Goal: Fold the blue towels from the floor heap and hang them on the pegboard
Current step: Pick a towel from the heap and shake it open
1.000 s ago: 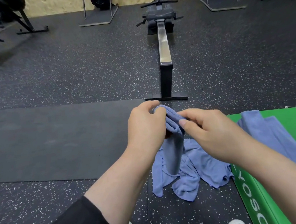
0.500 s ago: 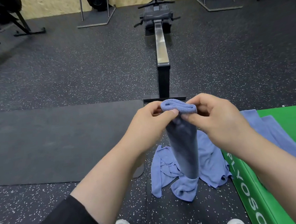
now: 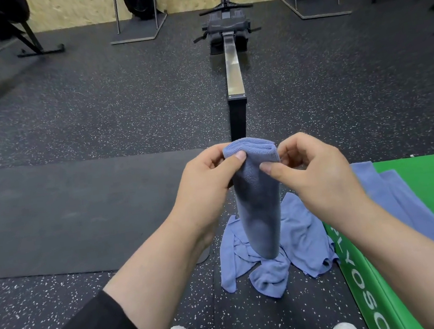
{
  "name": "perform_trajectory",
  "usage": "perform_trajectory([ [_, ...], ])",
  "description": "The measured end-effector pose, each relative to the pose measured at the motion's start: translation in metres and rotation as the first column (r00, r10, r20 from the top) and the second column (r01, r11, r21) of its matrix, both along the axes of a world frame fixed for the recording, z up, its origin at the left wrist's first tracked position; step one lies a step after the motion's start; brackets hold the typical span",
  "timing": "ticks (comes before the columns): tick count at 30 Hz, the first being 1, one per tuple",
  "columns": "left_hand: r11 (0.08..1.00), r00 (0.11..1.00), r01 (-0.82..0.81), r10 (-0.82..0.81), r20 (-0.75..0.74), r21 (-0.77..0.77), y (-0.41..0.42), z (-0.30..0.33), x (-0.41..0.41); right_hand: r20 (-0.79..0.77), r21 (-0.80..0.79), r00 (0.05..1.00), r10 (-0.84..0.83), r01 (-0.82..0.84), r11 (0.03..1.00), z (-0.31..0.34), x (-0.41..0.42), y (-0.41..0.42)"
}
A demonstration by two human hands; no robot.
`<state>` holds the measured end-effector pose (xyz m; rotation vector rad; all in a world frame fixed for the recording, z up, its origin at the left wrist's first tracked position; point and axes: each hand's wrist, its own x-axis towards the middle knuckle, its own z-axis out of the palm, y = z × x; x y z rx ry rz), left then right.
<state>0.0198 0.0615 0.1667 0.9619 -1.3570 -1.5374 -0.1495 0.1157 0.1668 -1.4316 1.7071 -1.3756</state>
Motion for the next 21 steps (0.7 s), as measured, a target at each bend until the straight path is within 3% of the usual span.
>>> perform_trajectory([
  [5,0.997,0.996,-0.013,0.020,-0.088,0.078,0.0035,-0.0010,-0.0024,-0.007,-0.046,0.997,-0.072,0.071,0.996,0.0001,0.0023,0.0031],
  [10,0.989,0.978,0.000,0.031,-0.205,0.151,0.0046,-0.0021,-0.0049,0.073,-0.006,0.997,-0.029,0.030,1.000,-0.0007,0.0066,0.0031],
  [12,0.987,0.970,0.028,0.012,-0.243,0.159,0.0056,-0.0013,-0.0053,0.008,0.026,1.000,-0.028,0.028,0.999,-0.0010,0.0073,0.0029],
  [15,0.988,0.966,0.039,0.001,-0.260,0.149,0.0065,-0.0020,-0.0050,-0.033,0.030,0.999,-0.029,0.030,0.999,-0.0009,0.0075,0.0036],
  [21,0.993,0.971,0.022,0.007,-0.238,0.116,0.0065,-0.0021,-0.0050,0.106,-0.036,0.994,-0.016,0.019,0.999,0.0004,0.0100,0.0055],
])
